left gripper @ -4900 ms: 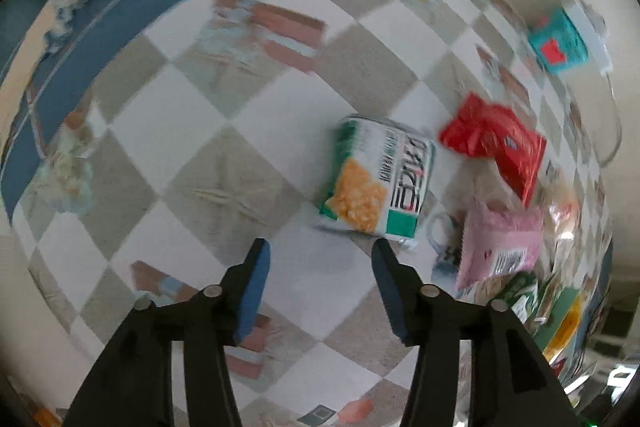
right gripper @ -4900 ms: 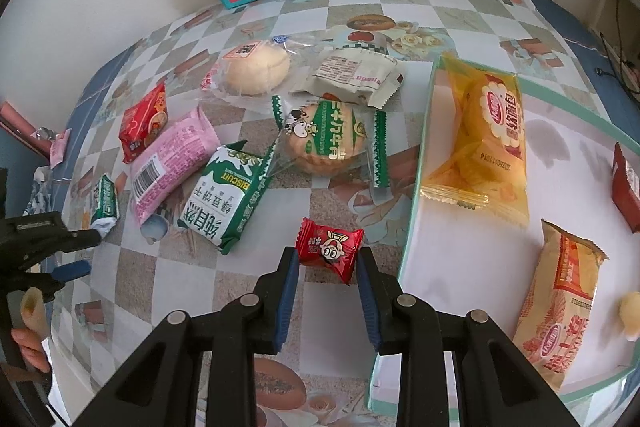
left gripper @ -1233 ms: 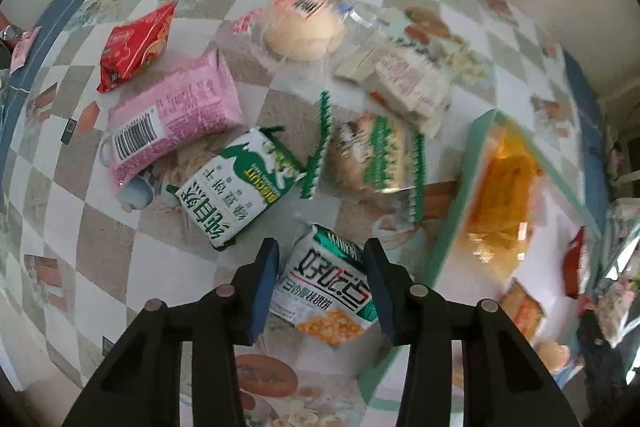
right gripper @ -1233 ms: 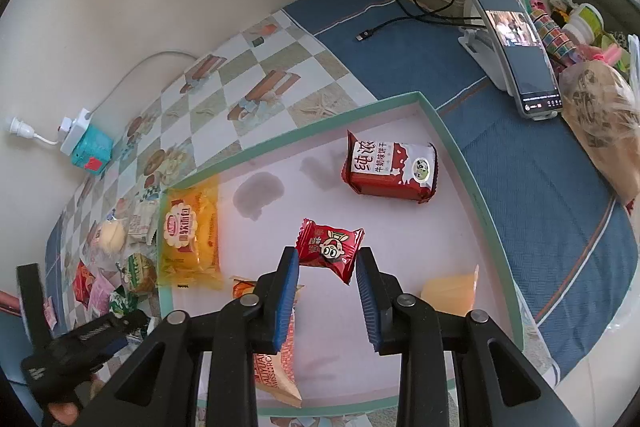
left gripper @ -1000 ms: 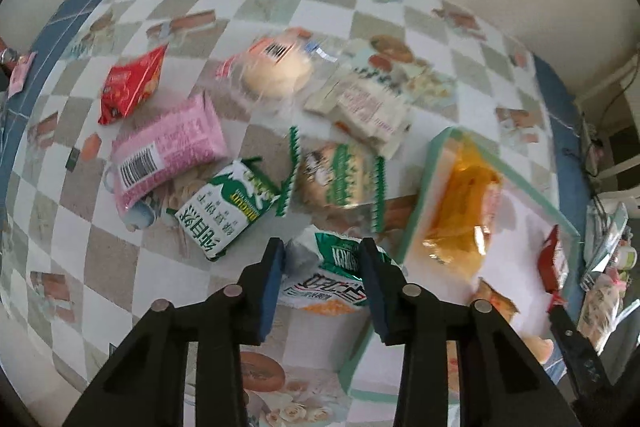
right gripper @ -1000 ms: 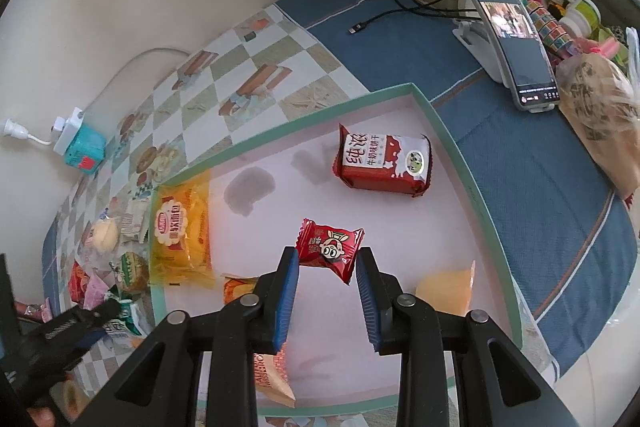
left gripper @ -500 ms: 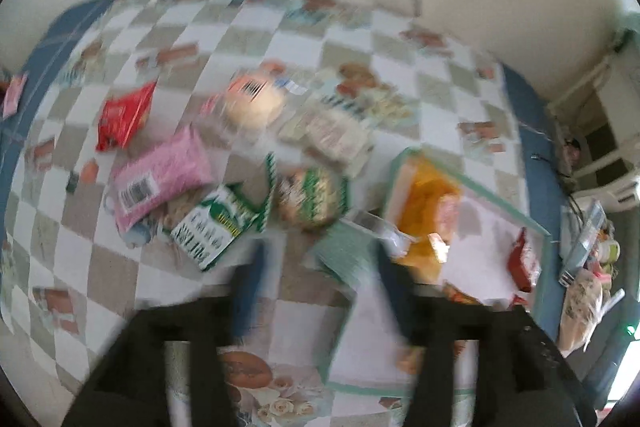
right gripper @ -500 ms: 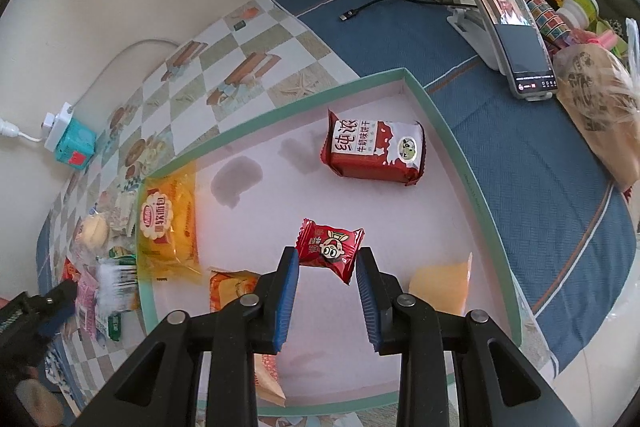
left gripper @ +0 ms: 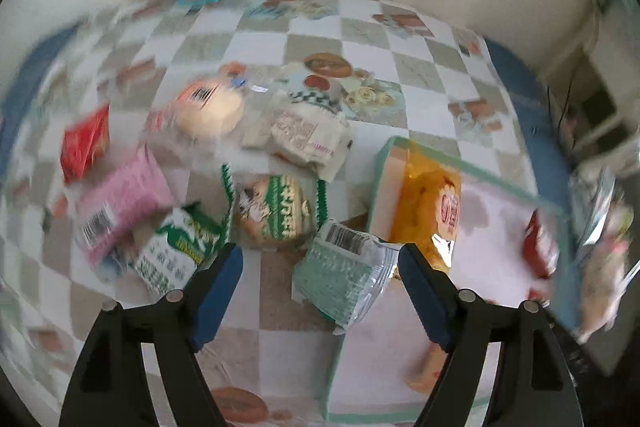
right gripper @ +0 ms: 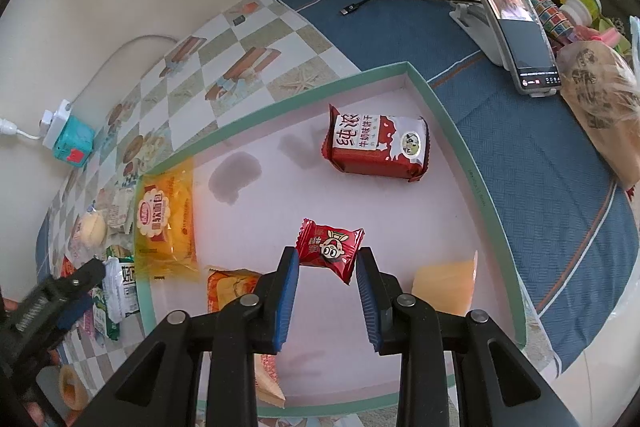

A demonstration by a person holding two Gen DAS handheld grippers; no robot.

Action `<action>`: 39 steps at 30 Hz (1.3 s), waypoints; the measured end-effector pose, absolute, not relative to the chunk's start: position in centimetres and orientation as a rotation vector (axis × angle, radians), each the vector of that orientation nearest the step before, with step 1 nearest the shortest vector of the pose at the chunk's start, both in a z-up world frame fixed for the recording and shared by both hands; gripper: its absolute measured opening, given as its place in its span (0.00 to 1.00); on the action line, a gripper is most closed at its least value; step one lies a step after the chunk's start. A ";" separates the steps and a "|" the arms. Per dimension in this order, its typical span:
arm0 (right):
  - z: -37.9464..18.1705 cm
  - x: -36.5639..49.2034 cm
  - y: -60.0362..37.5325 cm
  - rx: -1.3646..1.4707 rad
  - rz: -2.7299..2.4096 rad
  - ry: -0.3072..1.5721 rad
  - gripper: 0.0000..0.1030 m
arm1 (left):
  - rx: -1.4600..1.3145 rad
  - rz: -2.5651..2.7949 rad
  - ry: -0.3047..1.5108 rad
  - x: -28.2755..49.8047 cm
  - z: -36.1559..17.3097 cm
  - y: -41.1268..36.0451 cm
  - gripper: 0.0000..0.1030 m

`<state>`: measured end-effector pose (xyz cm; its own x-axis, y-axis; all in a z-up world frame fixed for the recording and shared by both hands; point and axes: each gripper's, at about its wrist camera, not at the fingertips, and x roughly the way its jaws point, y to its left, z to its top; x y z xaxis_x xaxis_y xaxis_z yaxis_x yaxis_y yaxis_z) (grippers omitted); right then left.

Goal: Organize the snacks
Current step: 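Lower the biscuit packet into the tray and open the left tool while the right tool drops the candy, then grasp the pink bread bag with the left tool while the right tool grasps the green-white milk biscuit packet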

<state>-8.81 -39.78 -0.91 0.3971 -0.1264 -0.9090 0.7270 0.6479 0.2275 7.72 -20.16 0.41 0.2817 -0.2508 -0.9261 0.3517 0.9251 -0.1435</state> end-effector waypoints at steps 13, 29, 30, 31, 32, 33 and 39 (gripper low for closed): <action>-1.0 -8.9 -40.0 0.693 -0.595 1.029 0.31 | 0.176 -0.385 1.187 7.6 0.3 -20.9 0.26; -1.5 -9.1 -40.4 0.712 -0.618 1.050 0.32 | 0.093 -0.758 1.316 3.9 4.0 -23.8 0.29; -1.4 -9.2 -40.5 0.709 -0.626 1.051 0.32 | 0.111 -0.741 1.334 3.8 3.4 -24.1 0.41; -1.4 -9.2 -40.5 0.705 -0.630 1.053 0.32 | 0.125 -0.731 1.344 3.7 3.0 -24.4 0.56; -1.4 -9.2 -40.6 0.703 -0.631 1.053 0.33 | 0.130 -0.723 1.349 3.7 2.7 -24.4 0.59; -1.4 -9.3 -40.6 0.704 -0.635 1.053 0.36 | 0.133 -0.707 1.348 3.8 2.6 -24.3 0.61; -1.2 -9.6 -41.0 0.688 -0.681 1.049 0.70 | 0.143 -0.507 1.301 5.6 2.8 -21.4 0.73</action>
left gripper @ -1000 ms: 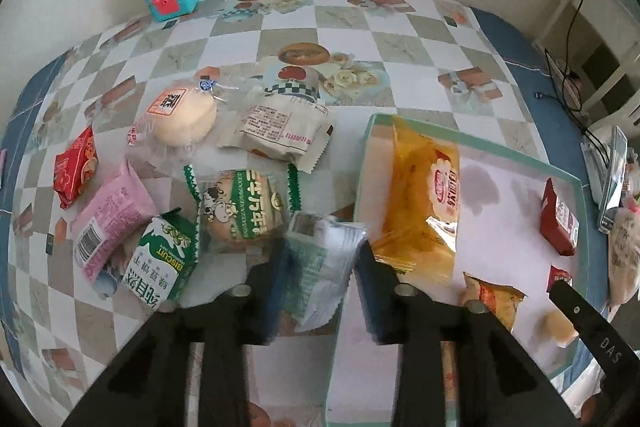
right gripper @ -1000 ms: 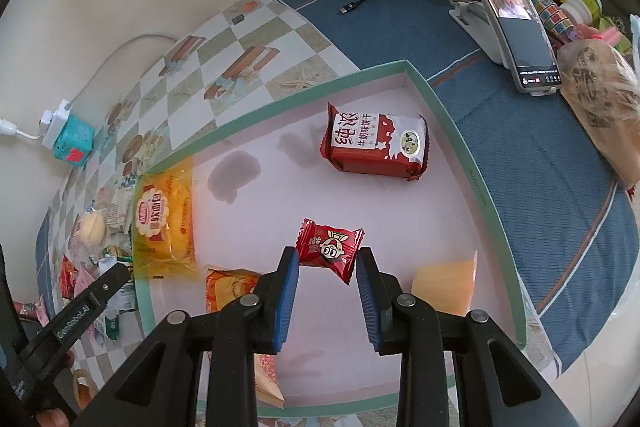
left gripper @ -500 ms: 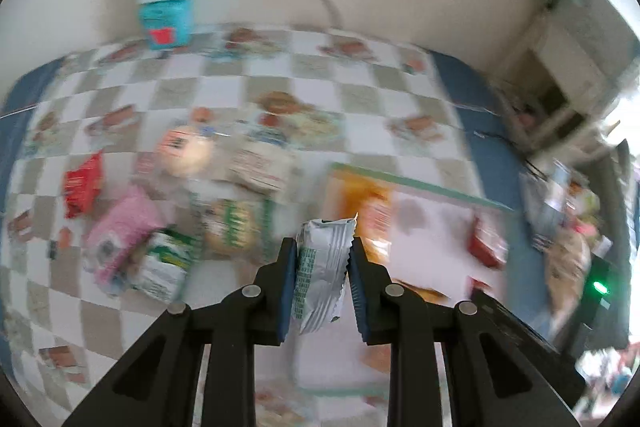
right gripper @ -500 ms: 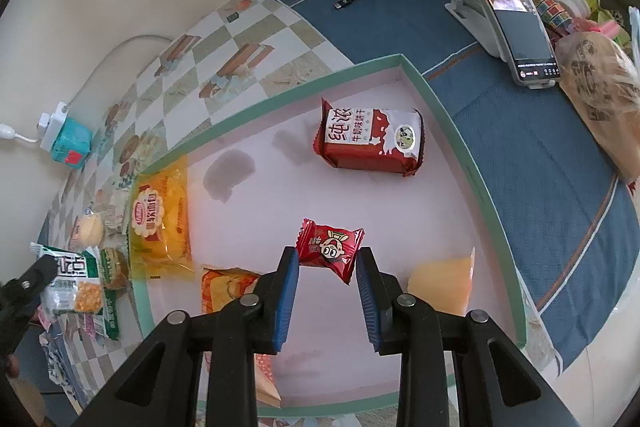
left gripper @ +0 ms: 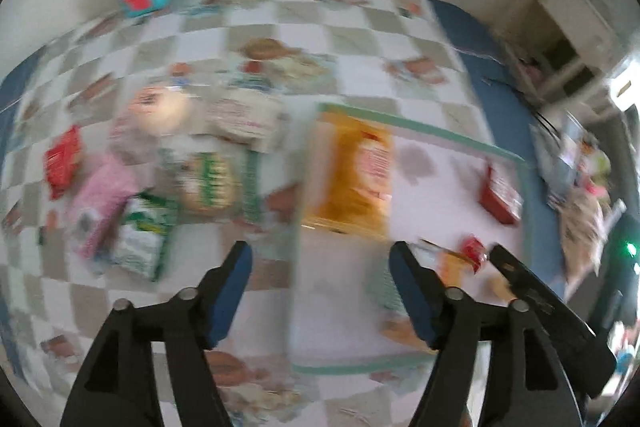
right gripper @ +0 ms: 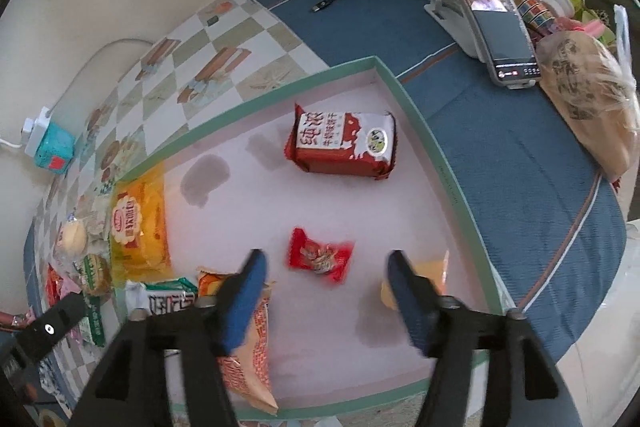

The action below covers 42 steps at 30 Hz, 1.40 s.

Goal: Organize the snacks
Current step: 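Grasp the pink bread bag with the left tool while the right tool grasps the green-white milk biscuit packet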

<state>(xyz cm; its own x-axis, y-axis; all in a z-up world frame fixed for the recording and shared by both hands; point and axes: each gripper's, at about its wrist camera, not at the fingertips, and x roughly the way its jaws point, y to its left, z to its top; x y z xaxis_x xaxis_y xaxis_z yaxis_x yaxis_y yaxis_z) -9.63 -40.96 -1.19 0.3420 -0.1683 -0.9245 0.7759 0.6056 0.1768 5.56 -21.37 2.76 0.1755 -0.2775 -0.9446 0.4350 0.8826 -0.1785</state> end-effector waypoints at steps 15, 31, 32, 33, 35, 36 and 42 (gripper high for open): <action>-0.8 -7.1 -37.7 0.539 -0.649 1.076 0.99 | -0.113 -0.166 1.249 10.7 3.3 -9.4 0.92; 2.1 -1.7 -28.6 0.385 -0.466 0.995 0.99 | -0.281 0.077 1.205 13.3 2.7 3.0 1.00; 2.2 -1.2 -27.8 0.370 -0.455 0.991 0.99 | -0.290 0.090 1.203 13.4 2.6 3.7 0.99; 2.4 -0.7 -26.9 0.356 -0.439 0.987 0.99 | -0.301 0.103 1.202 13.6 2.4 4.6 0.99; 2.6 0.3 -25.4 0.343 -0.402 0.976 0.99 | -0.318 0.120 1.199 13.8 2.2 5.9 0.99; 2.7 0.6 -24.7 0.342 -0.387 0.970 0.99 | -0.327 0.127 1.196 13.9 2.1 6.7 0.99; 3.3 2.5 -20.8 0.330 -0.311 0.920 0.99 | -0.367 0.114 1.168 14.6 1.6 9.0 1.00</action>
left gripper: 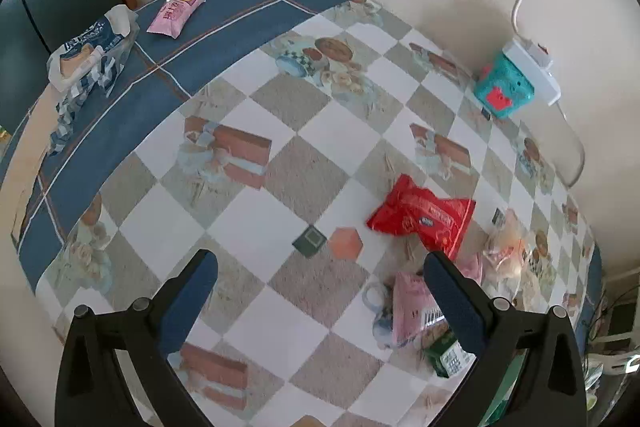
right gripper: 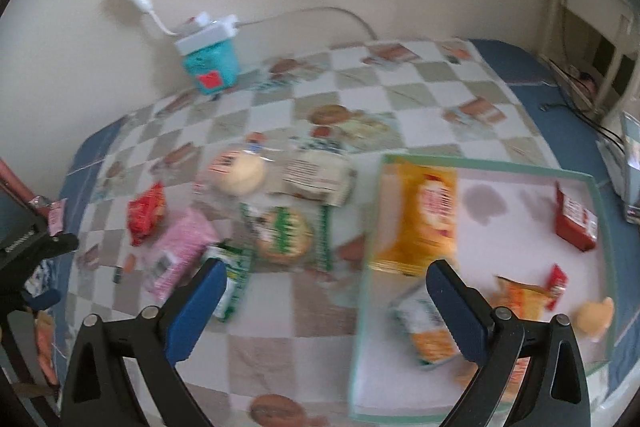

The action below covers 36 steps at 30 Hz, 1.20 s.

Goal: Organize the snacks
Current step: 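Grasp the pink bread bag with the left tool while the right tool grasps the green-white milk biscuit packet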

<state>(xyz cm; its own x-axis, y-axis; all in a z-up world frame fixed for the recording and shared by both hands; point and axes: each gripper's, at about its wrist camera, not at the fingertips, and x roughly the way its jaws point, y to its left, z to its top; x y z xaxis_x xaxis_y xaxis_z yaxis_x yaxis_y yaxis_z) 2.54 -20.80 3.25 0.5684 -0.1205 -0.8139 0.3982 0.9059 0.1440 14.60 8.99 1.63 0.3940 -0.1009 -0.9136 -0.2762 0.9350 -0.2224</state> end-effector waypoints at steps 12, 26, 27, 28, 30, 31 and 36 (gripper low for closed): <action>0.2 6.2 -15.7 0.287 -0.271 0.983 0.98 | -0.364 0.006 1.128 16.0 0.1 9.1 1.00; -4.1 8.2 -13.7 0.324 -0.257 1.081 1.00 | -0.293 -0.099 1.114 16.7 -1.4 6.6 1.00; -4.3 8.2 -13.6 0.324 -0.258 1.086 1.00 | -0.289 -0.109 1.110 16.7 -1.3 6.4 1.00; -4.5 8.3 -13.5 0.321 -0.261 1.091 1.00 | -0.286 -0.125 1.102 16.7 -1.1 6.1 1.00; -4.8 8.4 -13.5 0.308 -0.288 1.091 1.00 | -0.271 -0.168 1.095 16.7 -0.8 5.3 1.00; -4.9 8.4 -13.6 0.302 -0.298 1.091 1.00 | -0.253 -0.180 1.093 16.7 -0.7 4.9 1.00; -5.1 8.6 -13.4 0.268 -0.295 1.083 1.00 | -0.104 -0.220 1.085 16.3 -0.3 1.7 1.00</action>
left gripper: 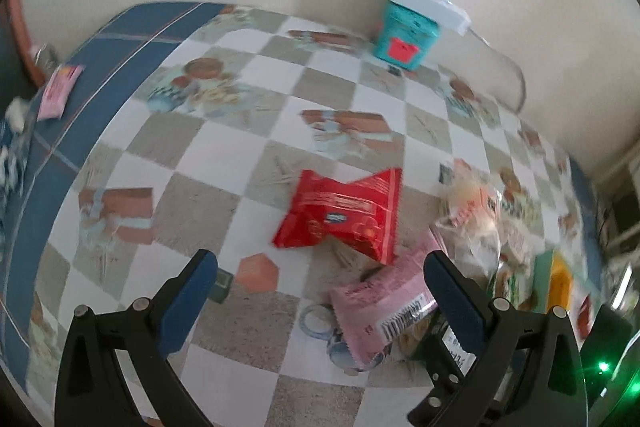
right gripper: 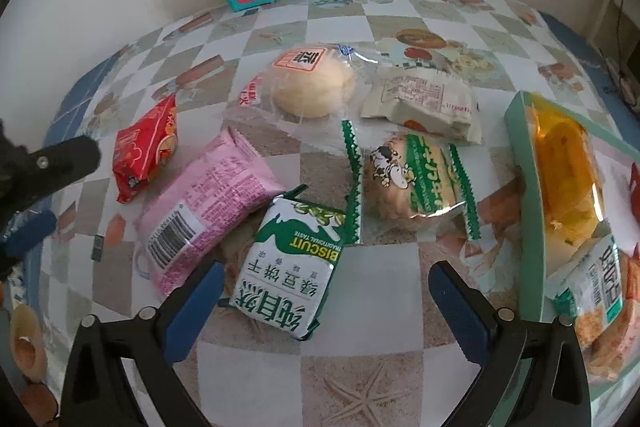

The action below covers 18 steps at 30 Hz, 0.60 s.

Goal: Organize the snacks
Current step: 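Grasp the pink bread bag with the left tool while the right tool grasps the green-white milk biscuit packet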

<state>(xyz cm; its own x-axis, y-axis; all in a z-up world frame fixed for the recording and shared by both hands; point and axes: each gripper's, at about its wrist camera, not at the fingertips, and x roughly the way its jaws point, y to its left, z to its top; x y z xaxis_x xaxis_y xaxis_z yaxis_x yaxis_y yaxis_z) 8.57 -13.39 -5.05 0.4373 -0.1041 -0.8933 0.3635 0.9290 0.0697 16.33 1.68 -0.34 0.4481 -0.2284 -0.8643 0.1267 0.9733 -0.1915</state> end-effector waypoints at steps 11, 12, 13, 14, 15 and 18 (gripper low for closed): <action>-5.1 7.8 -14.4 0.229 -0.295 1.095 0.81 | 0.053 -0.306 1.116 15.3 -1.5 -3.3 0.98; -5.2 7.6 -14.5 0.227 -0.291 1.101 0.79 | 0.054 -0.308 1.121 15.3 -1.7 -3.6 0.93; -5.2 7.5 -14.7 0.228 -0.285 1.105 0.75 | 0.057 -0.310 1.127 15.2 -1.8 -3.7 0.86; -5.2 7.4 -14.8 0.230 -0.281 1.108 0.71 | 0.065 -0.310 1.136 15.2 -2.1 -4.0 0.83; -5.3 7.3 -15.0 0.232 -0.276 1.111 0.69 | 0.074 -0.309 1.141 15.2 -2.3 -4.2 0.81; -5.2 7.2 -15.3 0.228 -0.269 1.110 0.62 | 0.106 -0.315 1.152 15.0 -2.8 -4.9 0.79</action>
<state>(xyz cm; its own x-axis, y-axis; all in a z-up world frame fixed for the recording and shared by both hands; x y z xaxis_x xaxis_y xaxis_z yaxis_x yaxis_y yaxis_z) 7.22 -15.28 -5.18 0.4182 -0.0990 -0.9029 0.3248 0.9446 0.0468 15.01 -4.85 -2.77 0.3688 -0.1905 -0.9098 0.2985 0.9512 -0.0782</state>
